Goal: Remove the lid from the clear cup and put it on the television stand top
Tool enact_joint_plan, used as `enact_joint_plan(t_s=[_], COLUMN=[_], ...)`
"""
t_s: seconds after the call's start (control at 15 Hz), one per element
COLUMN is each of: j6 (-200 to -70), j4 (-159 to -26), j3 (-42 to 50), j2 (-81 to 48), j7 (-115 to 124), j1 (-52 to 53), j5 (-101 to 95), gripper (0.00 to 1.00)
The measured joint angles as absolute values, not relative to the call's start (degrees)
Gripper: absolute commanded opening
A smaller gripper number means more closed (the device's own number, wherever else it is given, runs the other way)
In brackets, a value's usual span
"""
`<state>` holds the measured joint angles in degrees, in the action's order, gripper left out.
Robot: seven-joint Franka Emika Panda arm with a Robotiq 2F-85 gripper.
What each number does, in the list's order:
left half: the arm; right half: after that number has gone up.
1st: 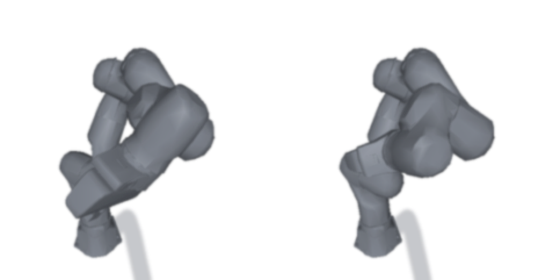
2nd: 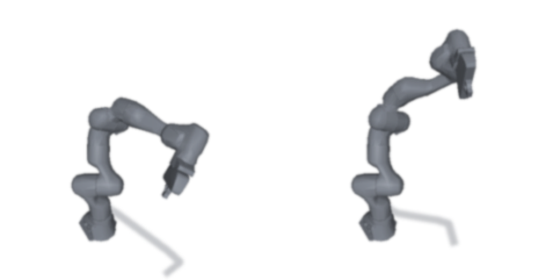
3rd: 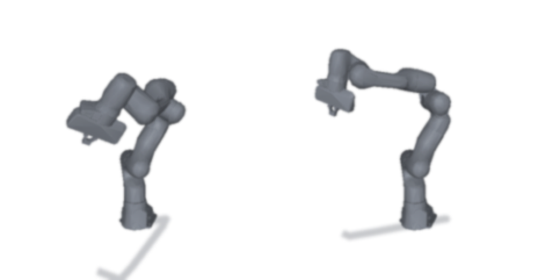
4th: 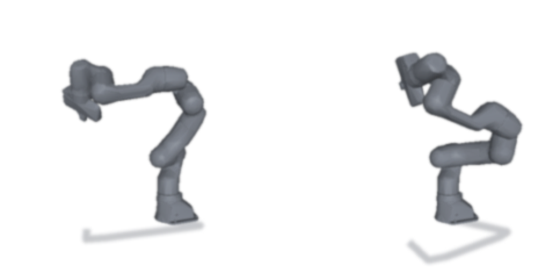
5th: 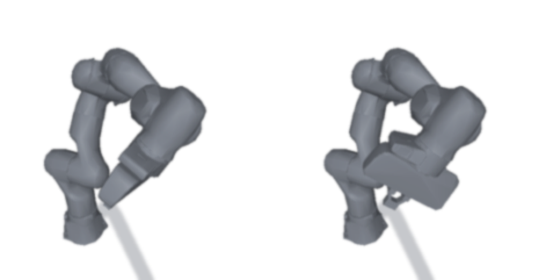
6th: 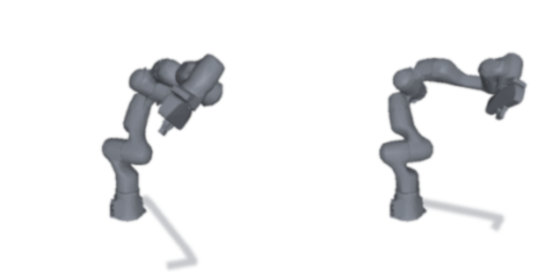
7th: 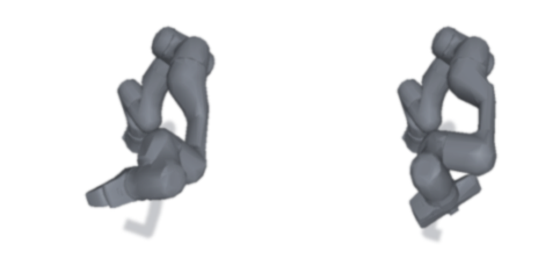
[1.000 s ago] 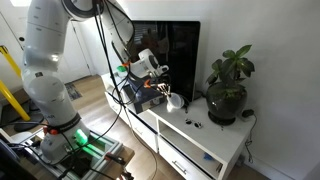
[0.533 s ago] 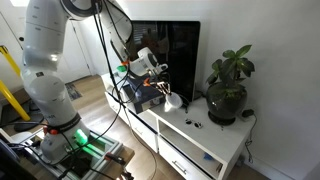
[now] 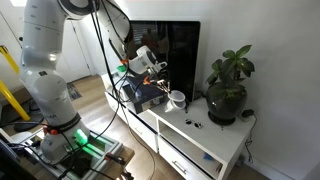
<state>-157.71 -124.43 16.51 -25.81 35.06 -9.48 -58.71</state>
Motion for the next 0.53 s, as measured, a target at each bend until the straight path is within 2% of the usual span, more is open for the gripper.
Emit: enact_joint_plan(t_s=[0.53], j6=[-156.3], j4=[-125.6], j3=[17.1], j2=[-24.9], j7=[35.0], j1=[-7.8], j5=[-58.6], gripper=[0.01])
